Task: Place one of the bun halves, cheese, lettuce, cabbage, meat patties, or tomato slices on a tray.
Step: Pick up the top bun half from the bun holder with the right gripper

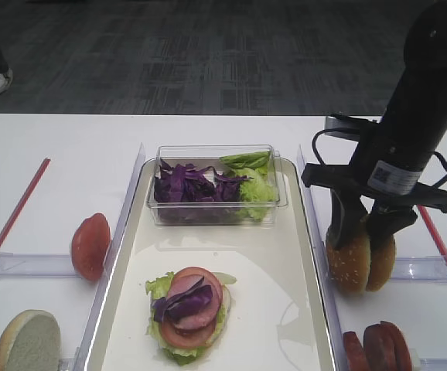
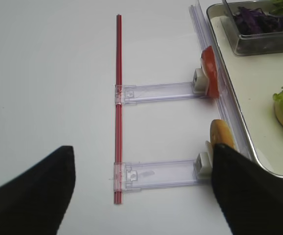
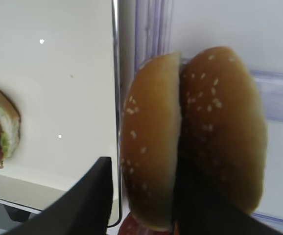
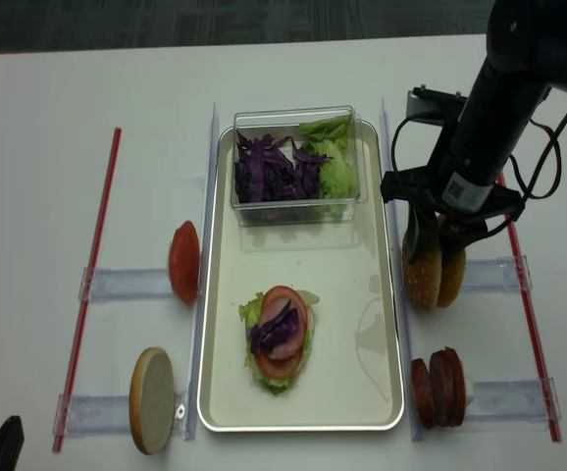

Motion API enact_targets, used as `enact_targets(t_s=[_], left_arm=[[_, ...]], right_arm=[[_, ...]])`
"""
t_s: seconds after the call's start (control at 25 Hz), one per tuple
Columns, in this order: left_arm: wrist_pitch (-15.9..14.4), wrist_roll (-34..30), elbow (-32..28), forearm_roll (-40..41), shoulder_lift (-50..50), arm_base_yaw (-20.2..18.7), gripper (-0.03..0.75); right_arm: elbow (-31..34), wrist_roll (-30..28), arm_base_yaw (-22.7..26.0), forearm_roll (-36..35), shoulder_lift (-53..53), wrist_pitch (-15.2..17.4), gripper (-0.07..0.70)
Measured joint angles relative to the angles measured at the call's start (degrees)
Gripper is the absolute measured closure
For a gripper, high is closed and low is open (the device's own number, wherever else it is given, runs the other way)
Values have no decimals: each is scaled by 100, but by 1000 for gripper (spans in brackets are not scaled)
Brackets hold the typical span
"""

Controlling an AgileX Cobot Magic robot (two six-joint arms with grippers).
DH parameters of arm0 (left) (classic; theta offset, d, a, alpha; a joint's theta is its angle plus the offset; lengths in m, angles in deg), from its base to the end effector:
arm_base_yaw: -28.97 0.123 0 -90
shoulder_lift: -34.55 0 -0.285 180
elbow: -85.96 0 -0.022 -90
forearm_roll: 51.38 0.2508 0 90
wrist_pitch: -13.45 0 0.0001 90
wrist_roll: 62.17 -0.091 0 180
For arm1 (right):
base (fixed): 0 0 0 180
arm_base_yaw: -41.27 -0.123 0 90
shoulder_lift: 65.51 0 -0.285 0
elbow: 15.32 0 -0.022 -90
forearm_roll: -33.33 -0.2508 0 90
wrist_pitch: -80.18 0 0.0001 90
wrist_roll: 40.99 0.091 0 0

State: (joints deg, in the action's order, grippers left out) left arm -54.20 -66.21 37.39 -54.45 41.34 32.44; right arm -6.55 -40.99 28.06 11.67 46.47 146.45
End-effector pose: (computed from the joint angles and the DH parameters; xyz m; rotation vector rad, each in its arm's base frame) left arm -0.0127 -0.0053 0.2678 0.0177 2.1456 0.0114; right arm 0.3096 0.1043 0.1927 0.0818 -2.9442 -0.4760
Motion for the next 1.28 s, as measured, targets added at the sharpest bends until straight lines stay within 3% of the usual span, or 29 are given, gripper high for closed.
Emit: enact_targets(t_s=[0.24,0.6,1.28], left_arm=[[0,10,0,0,0,0,174],[0,10,0,0,0,0,174],[0,10,0,0,0,0,176]], right_arm=[[0,0,0,10,13,0,369],[0,0,0,34,13,-21,407],[0,0,0,77,13,-21,416]])
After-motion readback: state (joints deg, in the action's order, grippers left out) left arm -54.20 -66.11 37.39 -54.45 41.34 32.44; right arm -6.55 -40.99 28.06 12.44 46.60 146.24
